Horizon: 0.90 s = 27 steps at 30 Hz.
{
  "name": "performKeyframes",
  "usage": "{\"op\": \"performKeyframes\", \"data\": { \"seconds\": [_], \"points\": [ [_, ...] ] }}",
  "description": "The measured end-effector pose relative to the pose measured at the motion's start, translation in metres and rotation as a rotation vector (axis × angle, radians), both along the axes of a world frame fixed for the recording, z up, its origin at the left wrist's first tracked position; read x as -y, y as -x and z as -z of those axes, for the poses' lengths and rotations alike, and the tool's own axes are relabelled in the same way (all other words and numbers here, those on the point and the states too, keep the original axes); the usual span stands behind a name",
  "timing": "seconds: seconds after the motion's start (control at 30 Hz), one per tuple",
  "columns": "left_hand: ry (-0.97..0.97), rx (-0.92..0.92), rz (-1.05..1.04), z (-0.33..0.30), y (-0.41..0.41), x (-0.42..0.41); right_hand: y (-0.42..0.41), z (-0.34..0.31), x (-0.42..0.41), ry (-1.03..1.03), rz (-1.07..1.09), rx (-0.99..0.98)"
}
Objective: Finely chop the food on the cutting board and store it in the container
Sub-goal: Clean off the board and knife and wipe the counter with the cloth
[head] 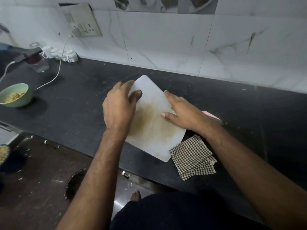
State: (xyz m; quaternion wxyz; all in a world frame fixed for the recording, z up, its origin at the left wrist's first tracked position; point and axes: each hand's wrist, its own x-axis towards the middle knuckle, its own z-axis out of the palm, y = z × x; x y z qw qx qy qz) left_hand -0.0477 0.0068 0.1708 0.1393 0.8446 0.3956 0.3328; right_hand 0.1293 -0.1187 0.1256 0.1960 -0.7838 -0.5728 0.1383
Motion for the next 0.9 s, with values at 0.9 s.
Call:
{"op": "performKeyframes", "data": {
  "seconds": [0.9],
  "points": [
    [-0.292, 0.032, 0.378, -0.045, -0.112, -0.148, -0.061, -0.026, -0.092, -0.851, 0.497, -0.549]
  ]
}}
